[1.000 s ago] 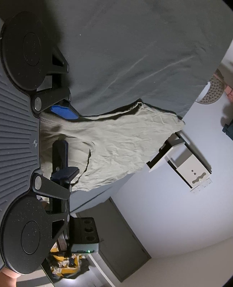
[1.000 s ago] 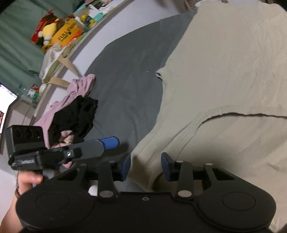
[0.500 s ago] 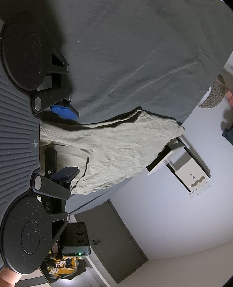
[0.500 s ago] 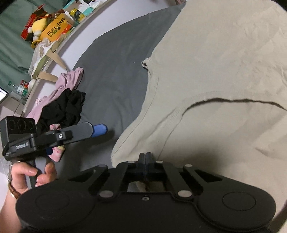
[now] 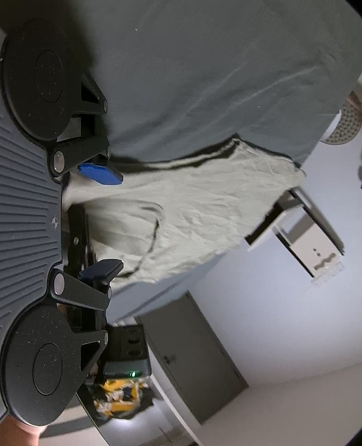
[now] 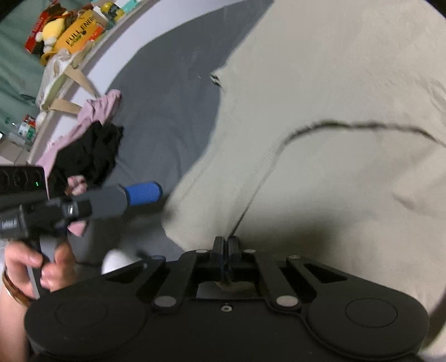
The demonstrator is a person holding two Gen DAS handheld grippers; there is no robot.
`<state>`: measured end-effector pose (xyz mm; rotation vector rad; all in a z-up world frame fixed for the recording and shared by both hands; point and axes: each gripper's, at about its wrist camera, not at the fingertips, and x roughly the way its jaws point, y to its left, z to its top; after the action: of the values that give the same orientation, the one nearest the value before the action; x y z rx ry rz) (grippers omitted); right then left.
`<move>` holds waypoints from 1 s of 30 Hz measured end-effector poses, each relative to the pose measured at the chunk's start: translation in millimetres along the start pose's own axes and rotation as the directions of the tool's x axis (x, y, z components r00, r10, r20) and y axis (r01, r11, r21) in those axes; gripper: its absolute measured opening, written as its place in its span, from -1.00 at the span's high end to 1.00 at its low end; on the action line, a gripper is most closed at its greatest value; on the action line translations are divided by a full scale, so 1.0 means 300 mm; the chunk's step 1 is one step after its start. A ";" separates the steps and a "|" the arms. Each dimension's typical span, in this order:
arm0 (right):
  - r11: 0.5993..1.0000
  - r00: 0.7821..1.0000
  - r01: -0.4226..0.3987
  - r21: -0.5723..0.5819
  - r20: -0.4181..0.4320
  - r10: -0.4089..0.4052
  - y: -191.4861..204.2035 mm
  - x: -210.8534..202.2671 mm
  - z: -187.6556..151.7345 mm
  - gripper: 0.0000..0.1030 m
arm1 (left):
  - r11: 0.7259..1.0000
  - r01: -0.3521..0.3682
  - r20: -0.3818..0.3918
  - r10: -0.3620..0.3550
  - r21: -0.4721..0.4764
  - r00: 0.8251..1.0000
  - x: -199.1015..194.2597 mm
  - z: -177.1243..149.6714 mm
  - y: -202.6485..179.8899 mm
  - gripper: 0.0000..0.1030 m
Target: Fold clothes
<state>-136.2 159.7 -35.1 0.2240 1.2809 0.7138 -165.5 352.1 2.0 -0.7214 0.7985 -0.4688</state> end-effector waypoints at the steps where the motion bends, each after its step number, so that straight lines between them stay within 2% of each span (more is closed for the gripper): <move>1: 1.000 1.000 -0.013 0.023 0.006 0.013 -0.015 -0.003 -0.011 0.94 | 1.000 -0.024 -0.011 0.024 0.011 1.000 0.006 -0.002 -0.001 -0.14; 3: 0.996 0.999 -0.044 0.074 0.020 0.043 -0.047 -0.009 -0.032 0.94 | 0.997 -0.073 -0.033 0.074 0.034 0.997 0.018 -0.006 -0.002 -0.14; 5: 0.995 0.999 -0.048 0.084 0.030 0.045 -0.047 -0.014 -0.037 0.92 | 0.987 -0.147 -0.061 0.151 0.060 0.987 0.030 -0.013 -0.005 -0.14; 7: 0.997 0.999 -0.040 0.072 0.036 0.038 -0.034 -0.021 -0.039 0.75 | 0.977 -0.185 -0.084 0.194 0.102 0.977 0.040 -0.016 -0.017 -0.14; 11: 0.998 0.996 0.049 -0.033 0.070 -0.047 0.025 -0.060 -0.047 0.55 | 0.957 -0.225 -0.103 0.247 0.184 0.964 0.054 -0.018 -0.049 -0.14; 12: 0.996 0.995 0.072 -0.060 0.068 -0.068 0.034 -0.056 -0.047 0.41 | 0.951 -0.235 -0.103 0.259 0.199 0.960 0.058 -0.019 -0.057 -0.14; 13: 0.992 0.994 0.095 -0.087 0.067 -0.089 0.043 -0.052 -0.046 0.28 | 0.941 -0.247 -0.102 0.276 0.232 0.956 0.064 -0.025 -0.069 -0.14; 15: 0.980 0.989 0.139 -0.141 0.066 -0.131 0.060 -0.043 -0.046 0.30 | 0.916 -0.269 -0.100 0.310 0.296 0.945 0.077 -0.036 -0.093 -0.14; 17: 0.984 0.991 0.127 -0.127 0.063 -0.120 0.057 -0.053 -0.034 0.30 | 0.876 -0.296 -0.095 0.355 0.380 0.930 0.097 -0.054 -0.129 -0.14; 20: 0.984 0.986 0.131 -0.116 0.122 -0.117 0.056 -0.127 -0.018 0.28 | 0.840 -0.320 -0.087 0.394 0.439 0.915 0.111 -0.061 -0.164 -0.14; 21: 0.984 0.981 0.141 -0.112 0.147 -0.124 0.051 -0.158 -0.013 0.26 | 0.845 -0.320 -0.084 0.390 0.428 0.917 0.108 -0.057 -0.164 -0.14; 23: 0.982 0.969 0.165 -0.096 0.199 -0.143 0.030 -0.224 -0.001 0.17 | 0.884 -0.294 -0.066 0.339 0.365 0.938 0.085 -0.043 -0.157 -0.14; 25: 0.979 0.952 0.194 -0.068 0.255 -0.171 -0.005 -0.298 0.014 0.00 | 0.930 -0.245 -0.018 0.260 0.273 0.966 0.056 -0.027 -0.144 -0.14; 26: 0.975 0.941 0.216 -0.053 0.276 -0.194 -0.028 -0.332 0.025 0.00 | 0.946 -0.228 0.006 0.233 0.230 0.972 0.045 -0.022 -0.136 -0.14; 28: 0.965 0.921 0.260 -0.035 0.308 -0.237 -0.070 -0.395 0.059 -0.01 | 0.959 -0.228 0.025 0.227 0.170 0.974 0.033 -0.017 -0.119 -0.14; 29: 0.958 0.908 0.286 -0.030 0.326 -0.261 -0.085 -0.421 0.076 -0.04 | 0.954 -0.249 0.020 0.249 0.166 0.968 0.036 -0.017 -0.114 -0.14; 30: 0.950 0.894 0.312 -0.024 0.345 -0.285 -0.100 -0.447 0.094 -0.15 | 0.946 -0.271 0.010 0.274 0.175 0.962 0.041 -0.021 -0.113 -0.14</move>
<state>-113.8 62.8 64.0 0.0755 0.9281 0.4360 -166.5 319.2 17.8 -0.4357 0.8444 -0.2891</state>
